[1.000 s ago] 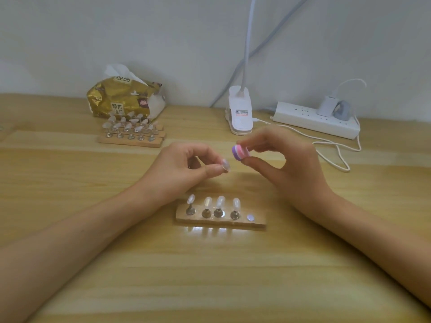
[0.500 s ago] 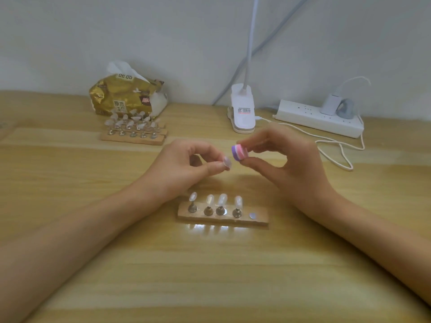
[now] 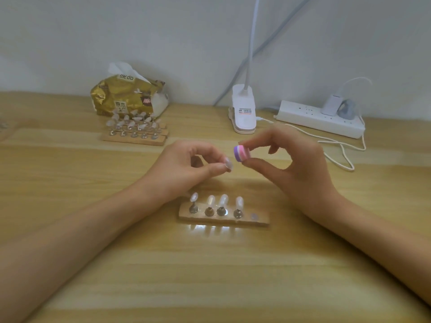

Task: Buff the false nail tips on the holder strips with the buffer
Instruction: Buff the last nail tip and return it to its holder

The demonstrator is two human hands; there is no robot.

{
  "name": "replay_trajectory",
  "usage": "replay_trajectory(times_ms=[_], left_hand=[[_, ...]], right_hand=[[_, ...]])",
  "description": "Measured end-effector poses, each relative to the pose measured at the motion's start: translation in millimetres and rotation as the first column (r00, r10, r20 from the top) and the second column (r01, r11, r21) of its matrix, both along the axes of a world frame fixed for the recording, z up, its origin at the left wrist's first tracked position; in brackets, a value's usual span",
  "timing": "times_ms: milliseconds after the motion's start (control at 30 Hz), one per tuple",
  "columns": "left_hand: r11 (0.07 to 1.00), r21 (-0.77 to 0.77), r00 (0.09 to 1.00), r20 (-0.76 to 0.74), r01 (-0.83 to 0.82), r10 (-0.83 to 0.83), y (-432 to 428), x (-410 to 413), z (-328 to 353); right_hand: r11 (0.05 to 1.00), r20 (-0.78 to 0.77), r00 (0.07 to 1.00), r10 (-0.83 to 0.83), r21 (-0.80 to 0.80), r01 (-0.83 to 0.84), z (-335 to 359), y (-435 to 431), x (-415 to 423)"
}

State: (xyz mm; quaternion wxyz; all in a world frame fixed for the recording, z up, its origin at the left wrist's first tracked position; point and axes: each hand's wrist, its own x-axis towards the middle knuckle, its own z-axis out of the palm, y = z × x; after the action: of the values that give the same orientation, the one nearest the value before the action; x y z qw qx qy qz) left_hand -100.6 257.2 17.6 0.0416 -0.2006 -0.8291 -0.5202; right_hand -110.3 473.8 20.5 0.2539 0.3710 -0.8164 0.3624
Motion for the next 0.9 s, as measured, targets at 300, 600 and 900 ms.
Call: replay_trajectory(times_ms=[300, 600, 900], left_hand=[[1.0, 0.009, 1.0, 0.013, -0.012, 0.012, -1.0, -1.9, -1.1], [0.999, 0.03, 1.0, 0.022, -0.009, 0.009, -1.0, -1.8, -0.9], [0.999, 0.04, 0.999, 0.037, 0.005, -0.007, -1.3, -0.8, -0.3]], right_hand=[[0.996, -0.044, 0.997, 0.068, 0.069, -0.064, -0.1, -4.9, 1.1], [0.999, 0.025, 1.0, 0.011, 0.049, -0.012, -0.6, -0.6, -0.1], [0.999, -0.003, 1.0, -0.013, 0.029, 0.013, 2.5, 1.3, -2.2]])
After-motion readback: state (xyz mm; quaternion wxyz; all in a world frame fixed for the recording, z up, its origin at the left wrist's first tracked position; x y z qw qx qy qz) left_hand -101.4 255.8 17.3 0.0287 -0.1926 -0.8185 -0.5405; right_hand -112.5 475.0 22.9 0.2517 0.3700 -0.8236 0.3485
